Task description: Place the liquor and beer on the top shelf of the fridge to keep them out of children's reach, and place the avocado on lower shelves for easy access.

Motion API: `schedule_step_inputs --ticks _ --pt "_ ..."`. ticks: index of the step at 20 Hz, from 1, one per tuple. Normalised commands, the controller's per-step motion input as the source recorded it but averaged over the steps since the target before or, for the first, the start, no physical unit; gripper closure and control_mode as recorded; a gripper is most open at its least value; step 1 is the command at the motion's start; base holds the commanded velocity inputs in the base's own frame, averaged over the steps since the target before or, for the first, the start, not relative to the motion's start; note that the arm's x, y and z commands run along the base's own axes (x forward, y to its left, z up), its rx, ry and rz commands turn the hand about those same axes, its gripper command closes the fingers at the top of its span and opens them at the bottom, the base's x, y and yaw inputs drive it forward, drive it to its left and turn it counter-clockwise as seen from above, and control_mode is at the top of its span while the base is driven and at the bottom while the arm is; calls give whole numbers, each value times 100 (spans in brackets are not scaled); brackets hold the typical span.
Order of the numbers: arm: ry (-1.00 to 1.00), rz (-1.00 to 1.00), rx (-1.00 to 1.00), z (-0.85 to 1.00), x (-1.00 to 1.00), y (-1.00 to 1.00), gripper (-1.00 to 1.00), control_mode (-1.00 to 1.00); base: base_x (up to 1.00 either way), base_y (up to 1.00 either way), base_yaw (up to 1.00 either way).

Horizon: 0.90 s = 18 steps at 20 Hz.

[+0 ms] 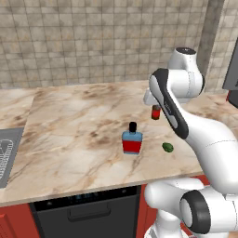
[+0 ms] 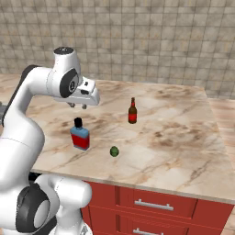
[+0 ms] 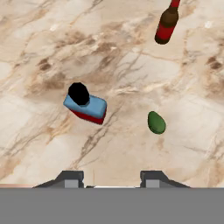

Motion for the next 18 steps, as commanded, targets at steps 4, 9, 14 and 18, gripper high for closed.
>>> schedule_step_inputs --ticks 4,9,14,18 --pt "0 1 0 -13 -6 -4 -100 -100 0 0 0" --pt "-3 11 0 -17 -3 -24 -100 -100 0 0 0" --pt "-9 5 0 -12 1 -23 -100 -100 0 0 0" --pt "-4 0 0 -12 5 -47 -100 -100 0 0 0"
